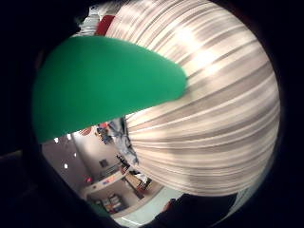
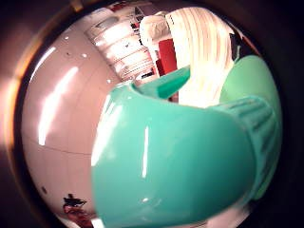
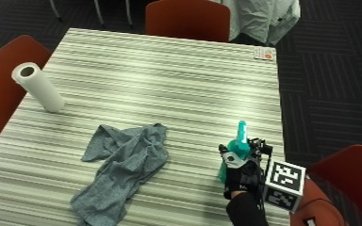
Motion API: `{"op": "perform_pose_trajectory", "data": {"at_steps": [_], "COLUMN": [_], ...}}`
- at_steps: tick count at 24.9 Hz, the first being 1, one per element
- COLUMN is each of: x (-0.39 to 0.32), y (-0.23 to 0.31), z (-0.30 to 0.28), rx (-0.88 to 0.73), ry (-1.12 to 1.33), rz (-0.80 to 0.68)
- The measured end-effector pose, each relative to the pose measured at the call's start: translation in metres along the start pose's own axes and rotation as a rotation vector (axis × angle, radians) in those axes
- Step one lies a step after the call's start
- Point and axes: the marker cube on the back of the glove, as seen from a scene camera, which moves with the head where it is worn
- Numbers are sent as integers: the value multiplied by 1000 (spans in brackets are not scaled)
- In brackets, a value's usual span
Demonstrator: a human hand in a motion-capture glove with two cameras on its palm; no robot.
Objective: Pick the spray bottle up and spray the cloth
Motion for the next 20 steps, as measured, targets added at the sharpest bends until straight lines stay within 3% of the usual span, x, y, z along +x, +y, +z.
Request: {"op": "perform_pose_trajectory", "data": {"at_steps": [20], "x": [-21], "y": [-2], "z": [-1], "rx": [-60], "ry": [15], "rz": [-47]}}
